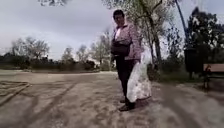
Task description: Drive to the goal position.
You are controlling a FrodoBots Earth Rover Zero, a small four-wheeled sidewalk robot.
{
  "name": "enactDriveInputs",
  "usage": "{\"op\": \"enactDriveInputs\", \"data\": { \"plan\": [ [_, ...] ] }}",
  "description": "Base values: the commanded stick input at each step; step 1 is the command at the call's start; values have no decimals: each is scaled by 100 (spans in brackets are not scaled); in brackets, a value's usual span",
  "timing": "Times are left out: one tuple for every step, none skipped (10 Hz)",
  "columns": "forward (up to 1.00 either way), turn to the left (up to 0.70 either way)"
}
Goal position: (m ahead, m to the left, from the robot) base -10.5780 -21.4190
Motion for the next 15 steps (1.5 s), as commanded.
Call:
{"op": "enactDriveInputs", "data": {
  "plan": [
    [0,-70],
    [0,-70],
    [0,-70],
    [0,-70],
    [0,-70],
    [0,-70],
    [0,-70],
    [0,-70],
    [0,-70],
    [0,-70],
    [0,-70],
    [0,-70],
    [0,-70],
    [0,-70],
    [0,-70]
  ]
}}
